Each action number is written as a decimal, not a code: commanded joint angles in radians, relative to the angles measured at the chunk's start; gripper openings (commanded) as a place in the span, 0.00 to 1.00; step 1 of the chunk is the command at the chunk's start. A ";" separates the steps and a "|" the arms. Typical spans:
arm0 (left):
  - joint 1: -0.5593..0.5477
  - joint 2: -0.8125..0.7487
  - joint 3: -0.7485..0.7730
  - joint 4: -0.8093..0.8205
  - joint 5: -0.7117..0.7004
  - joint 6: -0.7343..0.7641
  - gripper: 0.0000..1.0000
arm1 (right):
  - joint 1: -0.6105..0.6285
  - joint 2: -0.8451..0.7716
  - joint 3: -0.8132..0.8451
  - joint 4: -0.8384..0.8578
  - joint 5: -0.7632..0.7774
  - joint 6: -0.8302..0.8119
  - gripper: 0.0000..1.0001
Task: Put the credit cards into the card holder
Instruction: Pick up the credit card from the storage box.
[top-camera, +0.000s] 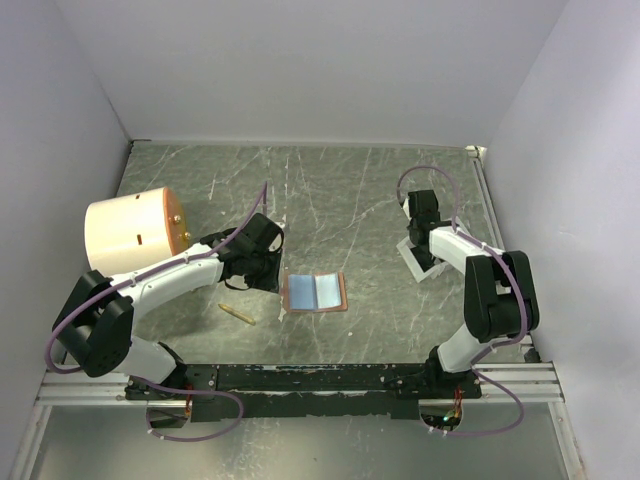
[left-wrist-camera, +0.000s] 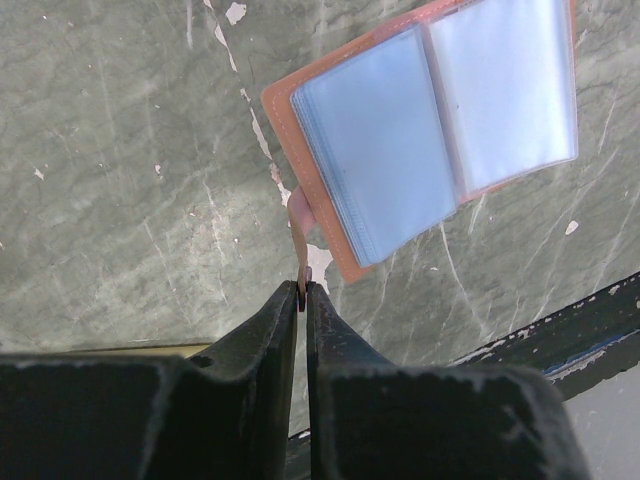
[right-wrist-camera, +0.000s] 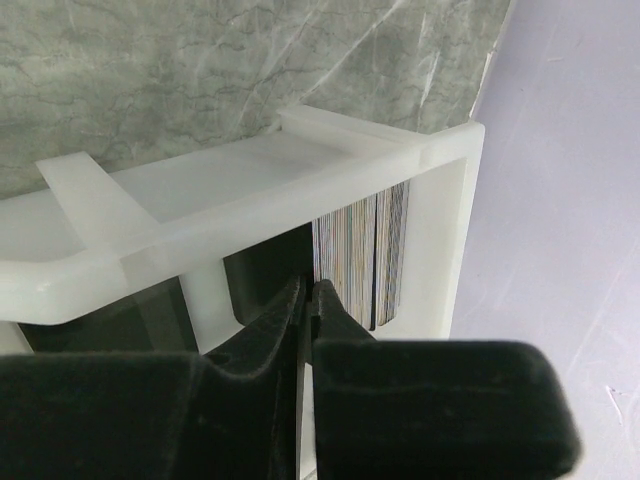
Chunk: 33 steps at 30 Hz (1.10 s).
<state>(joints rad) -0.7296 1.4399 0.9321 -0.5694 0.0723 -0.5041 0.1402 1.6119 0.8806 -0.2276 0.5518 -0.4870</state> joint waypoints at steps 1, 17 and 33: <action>0.005 -0.022 0.013 0.000 -0.004 0.015 0.18 | -0.013 -0.041 0.039 -0.039 -0.003 0.011 0.00; 0.004 -0.021 0.010 0.000 -0.021 0.001 0.18 | 0.024 -0.123 0.062 -0.178 -0.064 0.138 0.00; 0.004 -0.116 0.050 -0.060 -0.103 -0.078 0.54 | 0.137 -0.130 0.246 -0.402 0.090 0.300 0.00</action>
<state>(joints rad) -0.7296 1.3903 0.9344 -0.5983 0.0135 -0.5488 0.2489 1.5131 1.0931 -0.5648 0.6106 -0.2420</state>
